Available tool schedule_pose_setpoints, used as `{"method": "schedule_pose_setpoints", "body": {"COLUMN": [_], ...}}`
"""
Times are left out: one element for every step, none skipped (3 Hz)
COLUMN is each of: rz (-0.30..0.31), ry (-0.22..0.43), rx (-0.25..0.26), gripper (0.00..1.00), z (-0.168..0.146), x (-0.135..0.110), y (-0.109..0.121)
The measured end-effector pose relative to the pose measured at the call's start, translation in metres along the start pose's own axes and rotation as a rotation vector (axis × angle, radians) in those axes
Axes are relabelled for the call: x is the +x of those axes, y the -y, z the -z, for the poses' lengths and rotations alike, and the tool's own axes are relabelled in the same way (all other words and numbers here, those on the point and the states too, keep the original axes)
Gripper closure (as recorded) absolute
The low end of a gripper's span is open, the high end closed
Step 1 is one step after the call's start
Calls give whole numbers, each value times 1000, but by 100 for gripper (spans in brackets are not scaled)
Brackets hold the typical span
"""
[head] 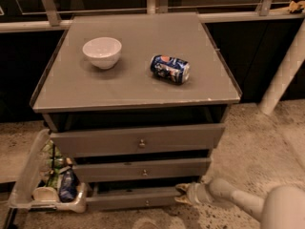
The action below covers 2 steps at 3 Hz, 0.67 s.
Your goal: Open bottom drawer
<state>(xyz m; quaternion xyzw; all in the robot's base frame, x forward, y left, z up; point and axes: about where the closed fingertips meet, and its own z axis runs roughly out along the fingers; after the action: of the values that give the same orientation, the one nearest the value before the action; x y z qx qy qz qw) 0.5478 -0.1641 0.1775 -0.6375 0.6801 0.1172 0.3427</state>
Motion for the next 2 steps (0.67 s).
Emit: {"method": "schedule_pose_setpoints", "body": {"rz": [0, 0], "ry": [0, 0], "rx": [0, 0], "gripper": [100, 82], "z": [2, 2], "x": [-1, -1], "y": [-1, -1]}}
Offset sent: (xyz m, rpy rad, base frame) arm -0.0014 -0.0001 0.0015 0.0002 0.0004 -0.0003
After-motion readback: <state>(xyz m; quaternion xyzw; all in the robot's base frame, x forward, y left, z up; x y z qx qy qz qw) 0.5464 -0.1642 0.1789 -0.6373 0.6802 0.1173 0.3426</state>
